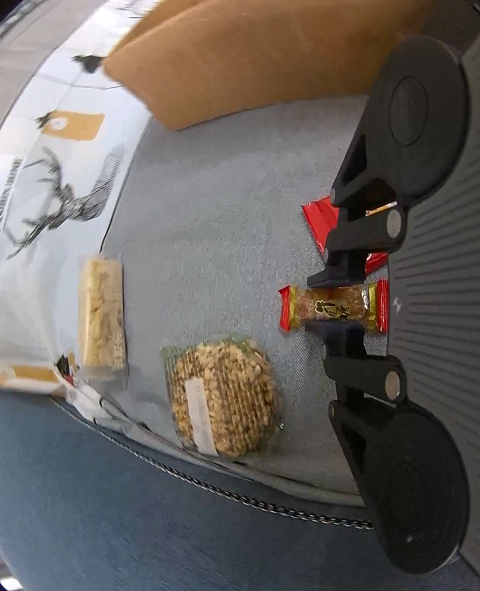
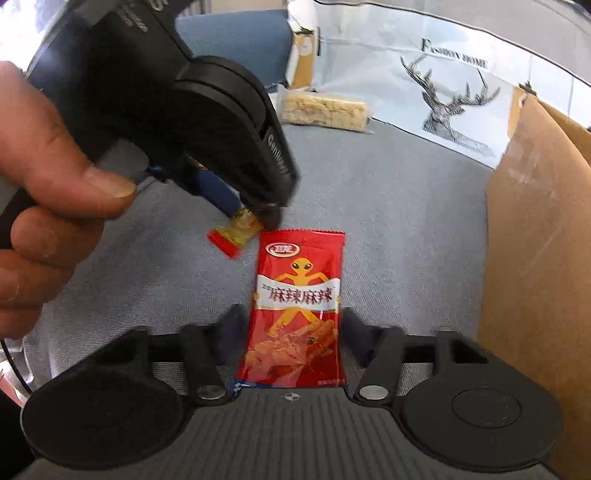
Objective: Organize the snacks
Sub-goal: 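Grasp the red spicy strip bag with the right tool while the left tool grasps the peanut bar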
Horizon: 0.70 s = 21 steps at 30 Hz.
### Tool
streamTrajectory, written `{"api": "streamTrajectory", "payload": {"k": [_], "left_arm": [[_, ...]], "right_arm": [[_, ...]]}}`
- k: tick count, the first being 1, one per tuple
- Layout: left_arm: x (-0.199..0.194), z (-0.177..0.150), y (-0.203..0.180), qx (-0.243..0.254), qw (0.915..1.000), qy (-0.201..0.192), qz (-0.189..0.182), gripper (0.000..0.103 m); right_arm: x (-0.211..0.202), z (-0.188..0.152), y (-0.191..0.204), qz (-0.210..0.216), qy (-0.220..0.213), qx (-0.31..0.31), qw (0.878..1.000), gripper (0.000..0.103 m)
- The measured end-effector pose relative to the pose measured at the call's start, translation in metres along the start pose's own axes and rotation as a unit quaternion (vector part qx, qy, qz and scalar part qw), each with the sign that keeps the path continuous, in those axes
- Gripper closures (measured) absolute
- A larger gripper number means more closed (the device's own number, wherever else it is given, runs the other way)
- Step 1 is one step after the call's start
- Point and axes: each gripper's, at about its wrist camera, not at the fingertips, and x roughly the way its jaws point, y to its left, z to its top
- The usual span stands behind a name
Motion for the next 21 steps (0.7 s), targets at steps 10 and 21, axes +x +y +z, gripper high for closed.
{"api": "streamTrajectory", "payload": {"k": [10, 21], "left_arm": [[-0.004, 0.000, 0.015, -0.042, 0.9989, 0.017, 0.008, 0.084], [-0.006, 0.001, 0.013, -0.044, 0.9990, -0.002, 0.001, 0.085]], "right_arm": [[-0.005, -0.003, -0.006, -0.030, -0.002, 0.015, 0.999, 0.055], [-0.006, -0.001, -0.010, -0.032, -0.008, 0.023, 0.999, 0.056]]}}
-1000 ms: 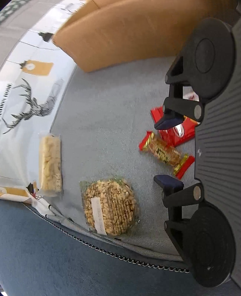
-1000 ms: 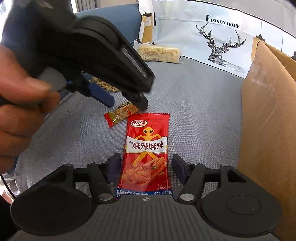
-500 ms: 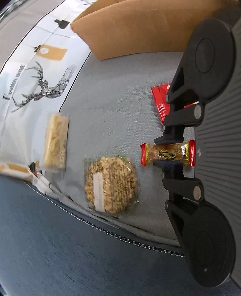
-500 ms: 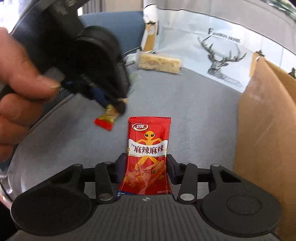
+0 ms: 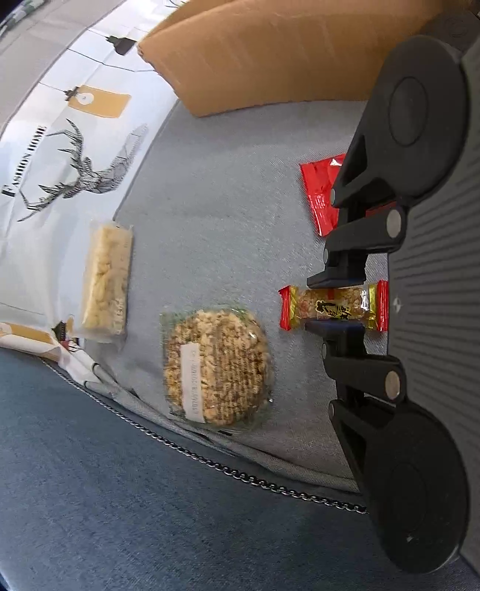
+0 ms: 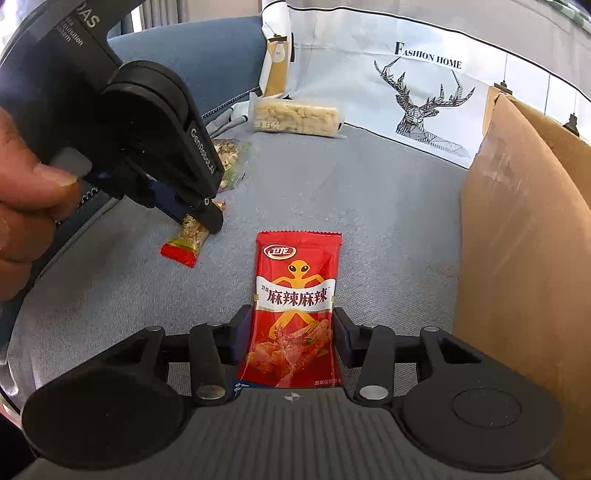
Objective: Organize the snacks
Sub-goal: 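Grasp the red spicy strip bag with the right tool while the left tool grasps the peanut bar, then lift and carry the spicy strip bag and peanut bar over the cardboard box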
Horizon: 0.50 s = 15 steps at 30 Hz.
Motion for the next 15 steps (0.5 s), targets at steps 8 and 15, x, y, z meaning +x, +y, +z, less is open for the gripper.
{"api": "streamTrajectory", "payload": {"k": [8, 15], "left_arm": [[-0.020, 0.001, 0.000, -0.015, 0.9986, -0.043, -0.028, 0.085], [-0.046, -0.011, -0.002, -0.016, 0.9963, -0.074, -0.040, 0.085]], "right_arm": [[-0.009, -0.008, 0.004, -0.003, -0.028, 0.005, 1.000, 0.057], [-0.034, -0.013, 0.006, -0.008, -0.072, -0.001, 0.997, 0.057]]}}
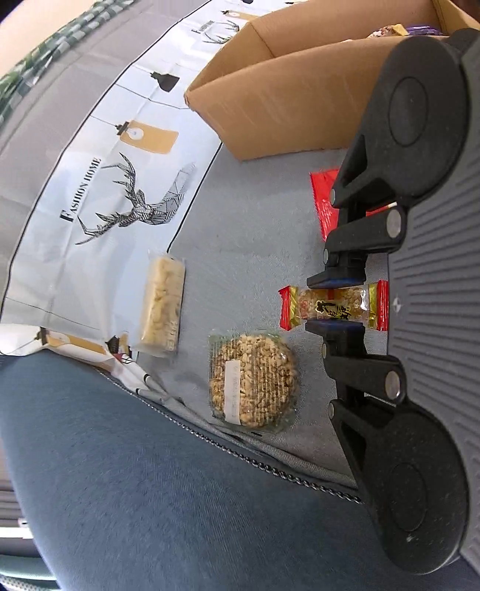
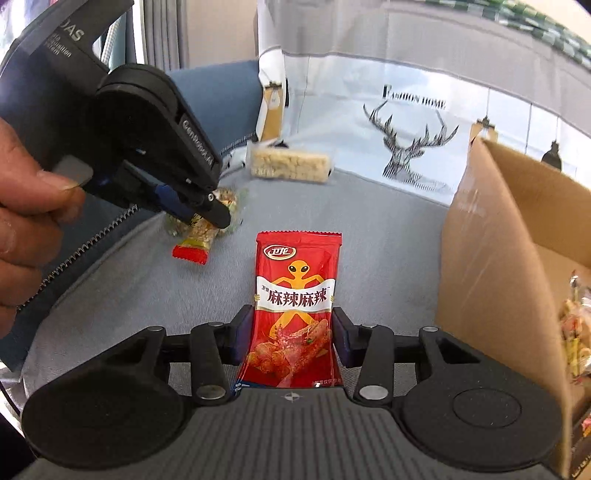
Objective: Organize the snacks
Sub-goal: 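Lift and carry the spicy strip bag and peanut bar over the cardboard box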
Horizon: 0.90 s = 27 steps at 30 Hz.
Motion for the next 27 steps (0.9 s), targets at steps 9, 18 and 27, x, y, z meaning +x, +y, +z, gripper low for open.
{"api": "streamTrajectory", "payload": {"k": [9, 18, 27], "left_arm": [[-0.030, -0.018, 0.000, 0.000, 0.9996, -0.021, -0.019, 0.085], [-0.054, -0.024, -0.015, 0.002, 0.9962, -0.079, -0.037, 0.085], [-0.072, -0.022, -0.050, 0.026, 0.9840, -0.162, -0.070, 0.085]], "right_arm": [[-0.035, 0.004, 0.005, 0.010, -0.039, -0.013, 0.999, 0.057], [-0.071, 0.018, -0.011, 0.018, -0.087, -0.032, 0.996, 0.057], [-0.120, 0.032, -0.051, 0.016, -0.152, -0.024, 0.988, 0.057]]}}
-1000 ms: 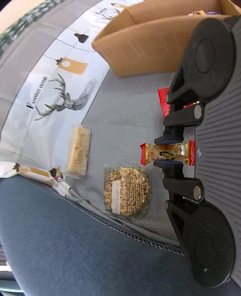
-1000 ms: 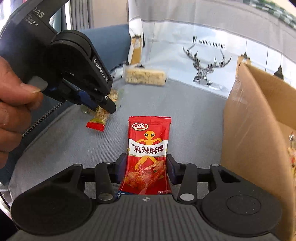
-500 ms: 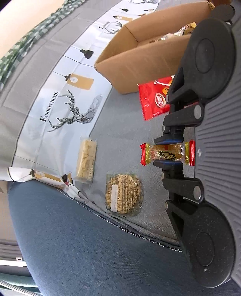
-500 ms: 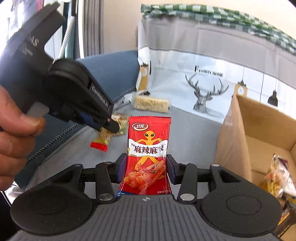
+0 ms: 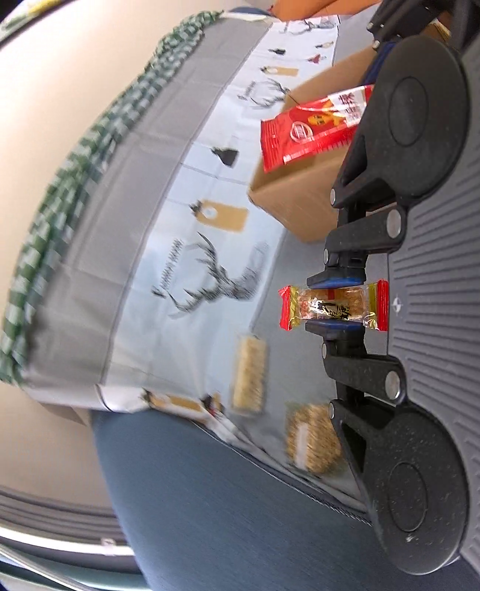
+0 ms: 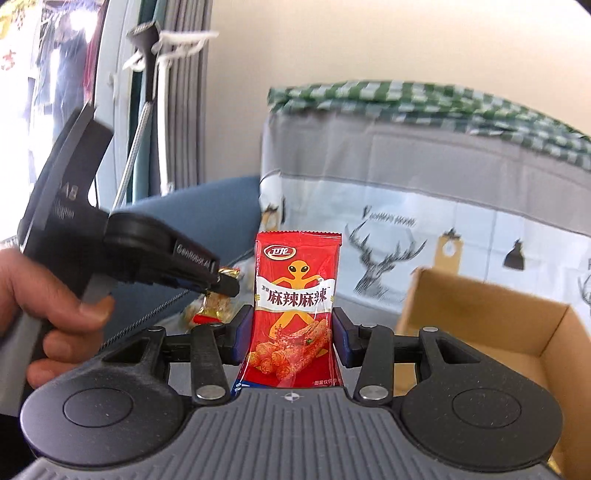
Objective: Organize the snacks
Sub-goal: 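Lift and carry the spicy strip bag and peanut bar over the cardboard box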
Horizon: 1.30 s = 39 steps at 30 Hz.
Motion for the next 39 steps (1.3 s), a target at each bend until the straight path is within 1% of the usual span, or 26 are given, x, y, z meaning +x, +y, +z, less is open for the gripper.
{"api": "streamTrajectory", "payload": {"k": [5, 9, 14, 19, 24, 28, 34, 39], "left_arm": [[-0.003, 0.003, -0.023, 0.011, 0.9988, -0.034, -0.034, 0.085], [-0.001, 0.003, -0.045, 0.016, 0.9964, -0.049, -0.068, 0.085], [0.006, -0.004, -0.082, 0.040, 0.9917, -0.052, -0.110, 0.085], [0.018, -0.014, -0.118, 0.071, 0.9850, -0.052, -0.148, 0.085], [0.020, -0.024, -0.147, 0.097, 0.9772, -0.060, -0.179, 0.085], [0.021, -0.032, -0.165, 0.113, 0.9720, -0.061, -0.197, 0.085], [0.022, -0.042, -0.182, 0.149, 0.9646, -0.064, -0.208, 0.085], [0.021, -0.047, -0.183, 0.161, 0.9613, -0.067, -0.213, 0.085]], "right_arm": [[-0.017, 0.007, -0.035, -0.021, -0.020, 0.019, 0.999, 0.057], [-0.028, 0.009, -0.065, -0.051, -0.029, 0.037, 0.998, 0.057], [-0.038, 0.004, -0.105, -0.096, -0.026, 0.070, 0.993, 0.057], [-0.043, -0.007, -0.137, -0.145, -0.015, 0.096, 0.985, 0.057], [-0.049, -0.018, -0.157, -0.180, -0.011, 0.110, 0.977, 0.057], [-0.051, -0.024, -0.168, -0.198, -0.008, 0.119, 0.973, 0.056], [-0.052, -0.028, -0.174, -0.206, -0.003, 0.124, 0.971, 0.056], [-0.051, -0.028, -0.174, -0.206, -0.006, 0.124, 0.971, 0.056]]}}
